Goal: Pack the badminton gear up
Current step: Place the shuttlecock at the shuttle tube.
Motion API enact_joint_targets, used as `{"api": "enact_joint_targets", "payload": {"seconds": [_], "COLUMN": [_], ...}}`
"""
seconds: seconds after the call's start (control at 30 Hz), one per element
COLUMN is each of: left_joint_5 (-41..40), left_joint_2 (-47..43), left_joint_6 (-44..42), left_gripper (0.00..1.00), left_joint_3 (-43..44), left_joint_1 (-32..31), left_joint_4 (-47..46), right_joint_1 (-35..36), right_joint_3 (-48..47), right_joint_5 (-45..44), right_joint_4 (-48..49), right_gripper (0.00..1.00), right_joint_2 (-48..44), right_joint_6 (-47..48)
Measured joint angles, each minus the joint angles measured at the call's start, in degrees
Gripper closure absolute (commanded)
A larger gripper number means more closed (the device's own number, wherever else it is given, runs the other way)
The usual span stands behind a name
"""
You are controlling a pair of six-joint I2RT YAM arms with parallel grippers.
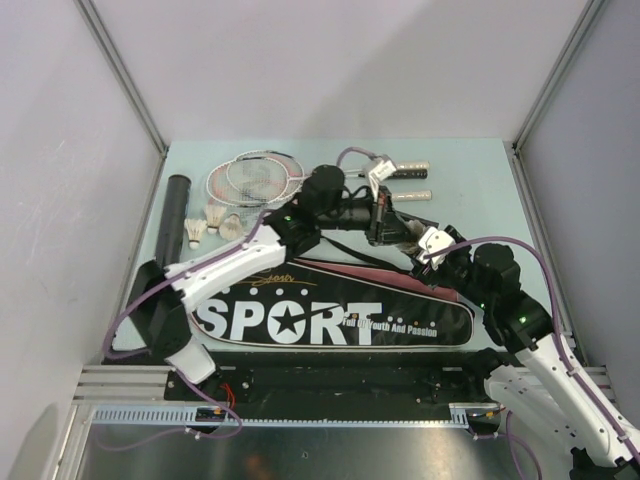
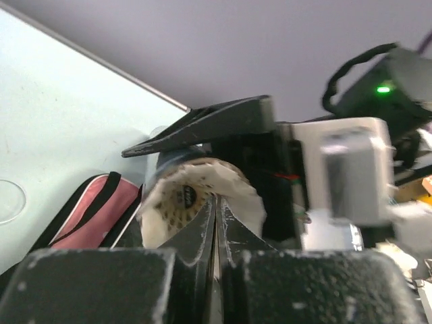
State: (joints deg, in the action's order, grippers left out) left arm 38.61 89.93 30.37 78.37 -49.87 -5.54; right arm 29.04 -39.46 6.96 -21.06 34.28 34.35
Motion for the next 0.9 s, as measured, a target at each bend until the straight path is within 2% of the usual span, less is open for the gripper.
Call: {"api": "enact_joint_targets", "payload": {"seconds": [0.17, 0.23, 0.27, 0.37, 0.43, 0.63, 0.9], "left_joint_5": [-2.7, -4.0, -4.1, -4.2, -4.1, -3.9, -4.0], "left_joint_2": [8.7, 9.7, 9.6, 7.7, 4.7, -2.0, 5.0], "left_joint_6": [-0.5, -0.9, -1.0, -1.0, -1.2, -2.2, -3.6], "left_gripper": [0.94, 0.81, 0.71, 0.63, 0.66, 0.81, 0.85], "left_joint_3": [5.4, 6.2, 6.2, 5.6, 4.2, 3.7, 6.7], "left_joint_1": [-3.8, -4.4, -4.2, -2.8, -1.1, 1.7, -3.3], "left_joint_4": [1.9, 2.8, 3.4, 4.2, 5.1, 6.1, 8.2], "right_joint_1": [0.0, 0.0, 0.1, 0.2, 0.2, 0.2, 0.3], "right_joint_3": [0.2, 0.2, 0.2, 0.2, 0.2, 0.2, 0.2], "right_joint_5": [-0.5, -1.6, -1.7, -2.5, -2.8, -2.8, -2.4], "right_joint_4": [-0.7, -2.2, -2.4, -3.0, -3.1, -3.1, -3.0], "right_gripper": [0.77, 0.77, 0.77, 0.77, 0.77, 0.78, 0.78], "right_joint_2": [-0.2, -0.2, -0.3, -1.5, -3.0, -5.3, -4.8], "right_joint_6": [0.2, 0.6, 0.6, 0.3, 0.0, -0.2, -0.3]}}
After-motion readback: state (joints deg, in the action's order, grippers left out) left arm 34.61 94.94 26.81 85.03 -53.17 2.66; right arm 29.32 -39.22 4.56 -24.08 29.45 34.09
